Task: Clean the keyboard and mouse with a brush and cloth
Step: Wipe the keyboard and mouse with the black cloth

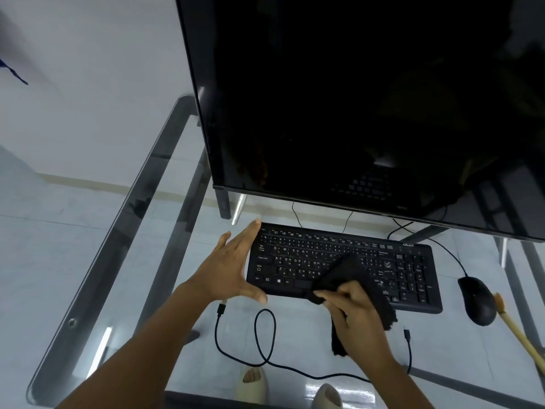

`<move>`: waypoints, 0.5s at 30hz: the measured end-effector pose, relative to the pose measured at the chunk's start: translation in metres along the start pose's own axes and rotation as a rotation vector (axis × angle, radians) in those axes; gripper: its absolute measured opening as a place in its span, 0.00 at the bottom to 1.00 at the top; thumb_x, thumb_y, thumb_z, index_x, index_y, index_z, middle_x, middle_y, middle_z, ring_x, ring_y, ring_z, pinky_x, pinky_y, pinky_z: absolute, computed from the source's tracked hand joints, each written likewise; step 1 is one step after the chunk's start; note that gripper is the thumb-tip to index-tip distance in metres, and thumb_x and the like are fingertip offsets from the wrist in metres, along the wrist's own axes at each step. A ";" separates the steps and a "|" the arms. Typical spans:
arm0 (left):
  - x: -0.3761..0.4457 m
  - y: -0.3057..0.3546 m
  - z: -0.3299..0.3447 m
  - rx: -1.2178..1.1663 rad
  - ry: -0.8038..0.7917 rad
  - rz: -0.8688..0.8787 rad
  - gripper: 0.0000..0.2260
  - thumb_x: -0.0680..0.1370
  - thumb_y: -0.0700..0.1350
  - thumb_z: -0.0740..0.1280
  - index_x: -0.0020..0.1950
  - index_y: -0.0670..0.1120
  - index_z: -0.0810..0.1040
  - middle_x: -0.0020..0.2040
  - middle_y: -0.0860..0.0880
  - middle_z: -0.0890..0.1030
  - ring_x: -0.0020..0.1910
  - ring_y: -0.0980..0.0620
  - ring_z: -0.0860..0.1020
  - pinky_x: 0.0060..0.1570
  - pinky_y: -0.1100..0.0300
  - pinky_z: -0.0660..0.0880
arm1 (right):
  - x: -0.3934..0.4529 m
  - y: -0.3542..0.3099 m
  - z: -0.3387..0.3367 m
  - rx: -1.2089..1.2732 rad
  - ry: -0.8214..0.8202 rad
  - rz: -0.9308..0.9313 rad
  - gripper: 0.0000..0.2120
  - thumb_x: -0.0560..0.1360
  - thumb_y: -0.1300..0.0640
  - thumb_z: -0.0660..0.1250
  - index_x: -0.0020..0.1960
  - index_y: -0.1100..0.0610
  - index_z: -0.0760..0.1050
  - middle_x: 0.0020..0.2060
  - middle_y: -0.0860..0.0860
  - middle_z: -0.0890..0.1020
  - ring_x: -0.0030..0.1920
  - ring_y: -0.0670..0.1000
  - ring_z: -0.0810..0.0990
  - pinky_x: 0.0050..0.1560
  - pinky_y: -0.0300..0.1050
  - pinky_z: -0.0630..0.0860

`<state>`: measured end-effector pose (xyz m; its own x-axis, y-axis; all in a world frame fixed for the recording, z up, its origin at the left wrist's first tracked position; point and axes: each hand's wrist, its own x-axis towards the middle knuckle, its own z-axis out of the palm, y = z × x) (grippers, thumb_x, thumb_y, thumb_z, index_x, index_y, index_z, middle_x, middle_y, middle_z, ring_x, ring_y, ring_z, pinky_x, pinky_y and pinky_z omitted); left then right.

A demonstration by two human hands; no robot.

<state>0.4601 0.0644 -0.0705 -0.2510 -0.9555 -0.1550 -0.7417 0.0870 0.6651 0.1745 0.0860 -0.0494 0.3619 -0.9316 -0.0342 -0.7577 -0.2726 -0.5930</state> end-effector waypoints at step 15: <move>0.004 0.033 0.034 0.377 0.323 -0.209 0.31 0.80 0.61 0.43 0.78 0.46 0.48 0.78 0.49 0.52 0.77 0.52 0.48 0.74 0.43 0.43 | -0.002 0.004 0.004 -0.098 0.247 0.143 0.14 0.75 0.57 0.70 0.59 0.47 0.81 0.46 0.53 0.78 0.33 0.49 0.78 0.38 0.40 0.80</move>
<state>0.4134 0.0730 -0.0737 0.0865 -0.9961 0.0163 -0.9421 -0.0765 0.3264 0.1726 0.0872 -0.0548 0.1140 -0.9892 0.0918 -0.8448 -0.1452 -0.5150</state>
